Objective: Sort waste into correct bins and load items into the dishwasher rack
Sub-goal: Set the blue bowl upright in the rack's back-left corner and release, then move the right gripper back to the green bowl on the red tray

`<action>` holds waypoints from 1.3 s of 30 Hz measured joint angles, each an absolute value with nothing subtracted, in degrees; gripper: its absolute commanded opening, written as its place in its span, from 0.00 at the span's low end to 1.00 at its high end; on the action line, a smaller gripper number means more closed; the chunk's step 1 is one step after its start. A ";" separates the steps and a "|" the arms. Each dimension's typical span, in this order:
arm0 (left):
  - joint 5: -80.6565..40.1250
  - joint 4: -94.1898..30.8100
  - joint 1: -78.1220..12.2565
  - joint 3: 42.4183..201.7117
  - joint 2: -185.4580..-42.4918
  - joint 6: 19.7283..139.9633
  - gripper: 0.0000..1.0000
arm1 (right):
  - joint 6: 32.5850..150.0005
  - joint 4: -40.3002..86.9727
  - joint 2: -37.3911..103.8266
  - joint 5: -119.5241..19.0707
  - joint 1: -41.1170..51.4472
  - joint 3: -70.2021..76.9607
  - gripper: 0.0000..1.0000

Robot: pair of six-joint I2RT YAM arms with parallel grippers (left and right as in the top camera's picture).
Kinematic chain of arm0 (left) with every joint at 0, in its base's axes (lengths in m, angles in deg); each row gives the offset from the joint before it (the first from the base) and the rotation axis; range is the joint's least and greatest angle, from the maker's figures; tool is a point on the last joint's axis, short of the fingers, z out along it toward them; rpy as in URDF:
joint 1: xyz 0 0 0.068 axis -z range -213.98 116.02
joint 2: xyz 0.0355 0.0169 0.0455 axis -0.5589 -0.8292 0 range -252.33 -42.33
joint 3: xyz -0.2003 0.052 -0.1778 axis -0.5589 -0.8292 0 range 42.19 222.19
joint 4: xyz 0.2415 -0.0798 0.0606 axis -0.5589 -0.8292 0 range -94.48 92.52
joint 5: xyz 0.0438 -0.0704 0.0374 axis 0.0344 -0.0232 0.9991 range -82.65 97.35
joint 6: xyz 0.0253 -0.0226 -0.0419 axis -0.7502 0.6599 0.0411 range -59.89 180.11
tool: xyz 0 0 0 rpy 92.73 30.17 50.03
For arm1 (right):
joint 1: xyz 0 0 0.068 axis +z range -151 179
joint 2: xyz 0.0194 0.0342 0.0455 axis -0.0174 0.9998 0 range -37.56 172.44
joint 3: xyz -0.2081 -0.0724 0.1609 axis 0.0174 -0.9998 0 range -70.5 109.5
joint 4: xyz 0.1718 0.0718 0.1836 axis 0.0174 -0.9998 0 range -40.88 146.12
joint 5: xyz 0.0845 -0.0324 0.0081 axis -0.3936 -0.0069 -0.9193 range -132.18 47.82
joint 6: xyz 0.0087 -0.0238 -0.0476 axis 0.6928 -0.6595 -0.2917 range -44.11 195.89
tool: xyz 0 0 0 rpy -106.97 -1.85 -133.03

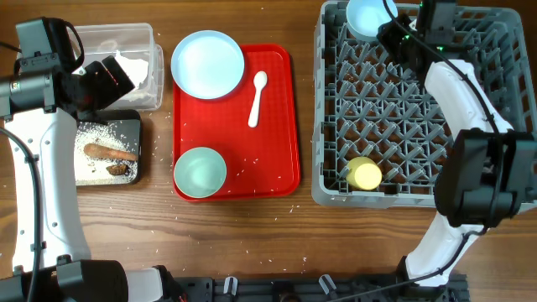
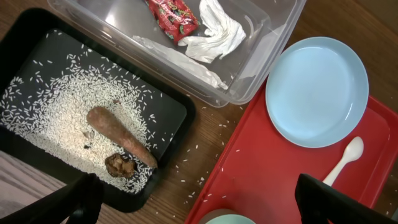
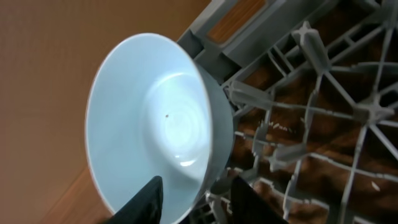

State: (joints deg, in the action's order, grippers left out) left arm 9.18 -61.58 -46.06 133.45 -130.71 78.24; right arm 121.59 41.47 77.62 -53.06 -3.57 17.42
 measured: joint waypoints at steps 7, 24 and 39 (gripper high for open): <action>9.18 -61.58 -46.06 133.45 -130.71 78.24 1.00 | 120.73 44.64 80.66 -53.30 -3.57 17.42 0.04; 9.18 -61.58 -46.06 133.45 -130.71 78.24 1.00 | 109.48 33.86 65.75 -40.29 -1.77 17.53 0.04; 9.18 -61.60 -46.06 133.45 -130.71 78.24 1.00 | 66.66 53.31 77.18 27.18 21.35 18.27 0.04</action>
State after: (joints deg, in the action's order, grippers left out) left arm 9.18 -61.60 -46.06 133.45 -130.71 78.24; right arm 66.66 53.31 77.18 27.18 21.35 18.27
